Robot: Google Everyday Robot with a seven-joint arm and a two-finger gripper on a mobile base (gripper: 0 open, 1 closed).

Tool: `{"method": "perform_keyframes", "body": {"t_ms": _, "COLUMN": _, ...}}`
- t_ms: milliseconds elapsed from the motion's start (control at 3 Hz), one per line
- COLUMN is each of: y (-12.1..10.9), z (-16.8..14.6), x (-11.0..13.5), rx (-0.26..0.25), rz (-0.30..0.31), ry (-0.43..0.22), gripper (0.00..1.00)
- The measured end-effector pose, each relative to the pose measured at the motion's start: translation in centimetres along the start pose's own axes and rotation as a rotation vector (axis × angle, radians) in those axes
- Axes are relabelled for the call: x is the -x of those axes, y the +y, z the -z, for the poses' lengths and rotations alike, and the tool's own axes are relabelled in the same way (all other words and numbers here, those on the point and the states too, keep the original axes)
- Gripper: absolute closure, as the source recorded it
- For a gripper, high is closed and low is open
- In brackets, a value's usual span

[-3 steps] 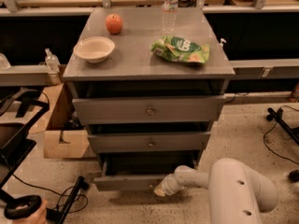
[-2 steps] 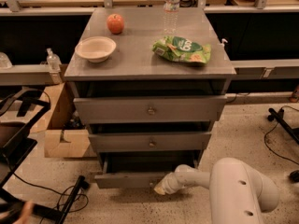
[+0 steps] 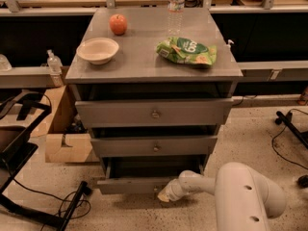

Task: Close bottom drawer

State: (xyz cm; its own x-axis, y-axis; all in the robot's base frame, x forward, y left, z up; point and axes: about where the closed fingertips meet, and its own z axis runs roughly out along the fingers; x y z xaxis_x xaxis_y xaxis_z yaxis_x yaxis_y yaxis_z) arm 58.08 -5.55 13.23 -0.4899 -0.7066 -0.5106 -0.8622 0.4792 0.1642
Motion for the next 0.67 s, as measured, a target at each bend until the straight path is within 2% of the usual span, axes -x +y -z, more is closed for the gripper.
{"method": "perform_keyframes", "body": {"t_ms": 333, "y": 0.2, "z": -0.18, "x": -0.05, "rx": 0.004, "rz": 0.0, "ry": 0.001, "gripper": 0.38}}
{"method": "perform_keyframes", "body": {"t_ms": 667, "y": 0.38, "z": -0.33, "x": -0.09, "rx": 0.007, "rz": 0.0, "ry": 0.002, "gripper": 0.34}}
